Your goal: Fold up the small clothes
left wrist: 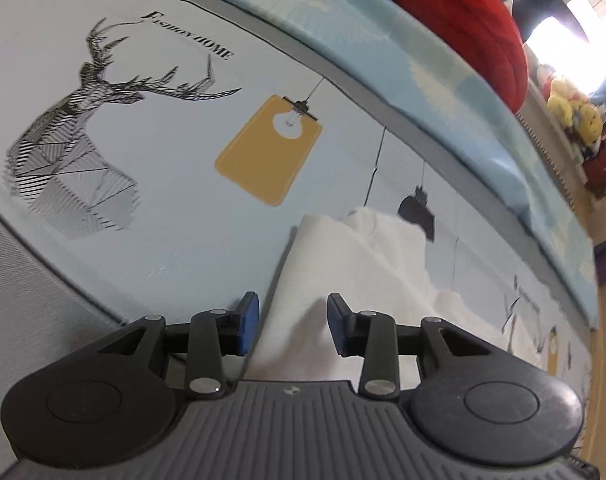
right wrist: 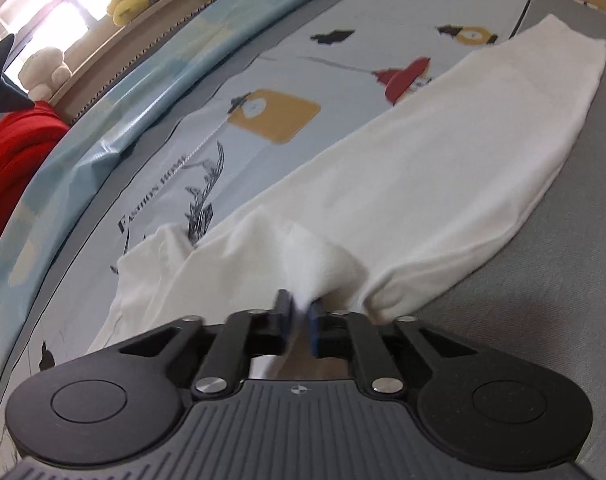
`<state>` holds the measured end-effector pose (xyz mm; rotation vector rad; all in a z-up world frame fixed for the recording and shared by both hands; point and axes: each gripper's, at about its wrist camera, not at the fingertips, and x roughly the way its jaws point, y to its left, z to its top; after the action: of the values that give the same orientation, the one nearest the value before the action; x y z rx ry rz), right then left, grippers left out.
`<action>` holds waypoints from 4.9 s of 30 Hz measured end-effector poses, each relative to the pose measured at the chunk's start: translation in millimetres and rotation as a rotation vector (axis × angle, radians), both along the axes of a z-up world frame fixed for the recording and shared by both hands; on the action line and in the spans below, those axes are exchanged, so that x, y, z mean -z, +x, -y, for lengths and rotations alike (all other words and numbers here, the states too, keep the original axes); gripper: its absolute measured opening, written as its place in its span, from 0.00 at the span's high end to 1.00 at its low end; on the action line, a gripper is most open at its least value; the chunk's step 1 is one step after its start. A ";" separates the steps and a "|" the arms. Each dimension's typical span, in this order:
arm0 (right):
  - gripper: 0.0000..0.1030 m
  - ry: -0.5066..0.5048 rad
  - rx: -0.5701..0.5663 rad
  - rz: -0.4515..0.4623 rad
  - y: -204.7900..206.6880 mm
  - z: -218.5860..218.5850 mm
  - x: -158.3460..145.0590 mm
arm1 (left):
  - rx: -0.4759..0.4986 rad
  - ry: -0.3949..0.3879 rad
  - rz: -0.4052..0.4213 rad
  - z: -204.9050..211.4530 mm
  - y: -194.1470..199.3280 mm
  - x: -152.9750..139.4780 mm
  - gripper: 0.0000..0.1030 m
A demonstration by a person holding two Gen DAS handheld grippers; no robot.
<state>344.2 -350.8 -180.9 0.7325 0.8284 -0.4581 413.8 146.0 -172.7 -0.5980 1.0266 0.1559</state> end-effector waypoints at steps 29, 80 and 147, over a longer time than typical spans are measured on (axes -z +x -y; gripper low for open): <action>0.97 -0.055 -0.131 0.067 14.0 -17.4 -23.2 | 0.299 0.143 -0.095 28.3 -19.3 -25.9 0.86; 0.87 0.031 -0.158 -0.123 6.5 2.0 -1.9 | 0.508 0.214 -0.105 23.6 -46.1 -33.4 0.93; 0.92 -0.099 -0.946 -0.005 -30.3 -193.5 -80.4 | 0.292 0.258 0.094 29.8 -56.6 -144.1 0.58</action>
<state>313.9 -157.3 -100.5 0.1884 1.0440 0.3479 357.2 116.2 -28.6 -0.2151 0.9720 0.0020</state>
